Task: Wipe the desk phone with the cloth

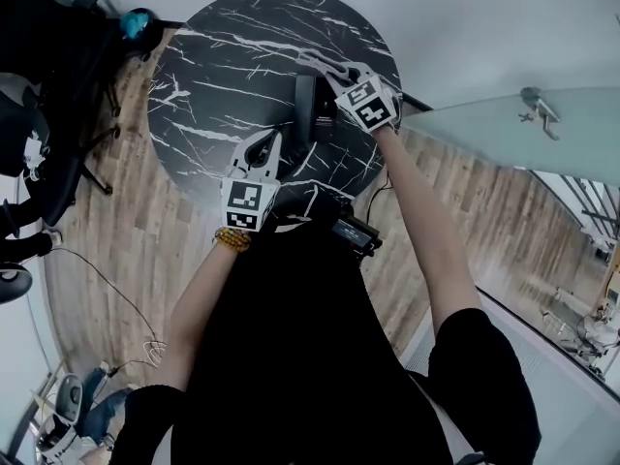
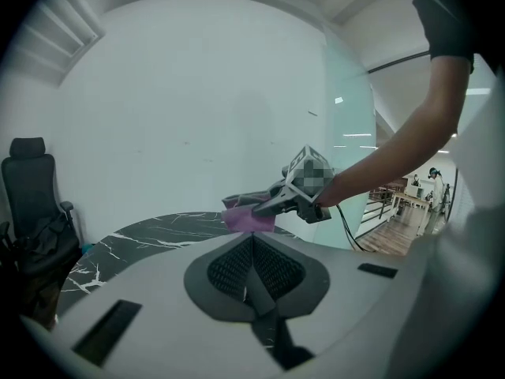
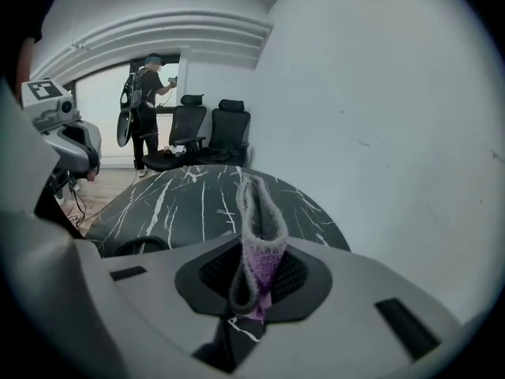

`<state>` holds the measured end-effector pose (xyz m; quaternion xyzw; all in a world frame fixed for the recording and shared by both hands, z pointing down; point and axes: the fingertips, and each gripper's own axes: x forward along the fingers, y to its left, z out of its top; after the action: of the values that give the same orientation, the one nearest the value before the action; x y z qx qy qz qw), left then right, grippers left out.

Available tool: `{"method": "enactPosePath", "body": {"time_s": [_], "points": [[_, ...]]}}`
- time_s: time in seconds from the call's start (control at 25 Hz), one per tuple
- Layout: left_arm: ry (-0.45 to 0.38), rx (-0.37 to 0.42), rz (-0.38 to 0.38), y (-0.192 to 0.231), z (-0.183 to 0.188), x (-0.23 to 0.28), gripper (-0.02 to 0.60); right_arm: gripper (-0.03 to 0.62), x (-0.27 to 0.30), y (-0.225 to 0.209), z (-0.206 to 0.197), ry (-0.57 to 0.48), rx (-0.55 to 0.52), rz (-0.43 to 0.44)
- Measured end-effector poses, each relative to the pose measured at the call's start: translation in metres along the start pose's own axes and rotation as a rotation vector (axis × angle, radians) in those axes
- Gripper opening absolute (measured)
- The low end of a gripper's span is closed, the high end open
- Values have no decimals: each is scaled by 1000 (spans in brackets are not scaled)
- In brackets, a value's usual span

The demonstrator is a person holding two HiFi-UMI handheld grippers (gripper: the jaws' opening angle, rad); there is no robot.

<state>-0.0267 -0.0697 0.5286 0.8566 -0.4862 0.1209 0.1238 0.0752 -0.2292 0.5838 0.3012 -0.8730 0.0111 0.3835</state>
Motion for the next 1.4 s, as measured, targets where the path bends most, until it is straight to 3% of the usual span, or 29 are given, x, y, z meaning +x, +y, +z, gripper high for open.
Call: {"method": "enactPosePath", "body": {"time_s": [0.52, 0.96, 1.4], "points": [[27, 21, -45, -12, -7, 3, 14, 64, 38, 42, -54, 156, 52, 144], [41, 27, -24, -5, -13, -7, 14, 64, 51, 42, -63, 190, 66, 164], [37, 31, -34, -3, -9, -6, 14, 64, 50, 48, -66, 160, 153, 171]]}}
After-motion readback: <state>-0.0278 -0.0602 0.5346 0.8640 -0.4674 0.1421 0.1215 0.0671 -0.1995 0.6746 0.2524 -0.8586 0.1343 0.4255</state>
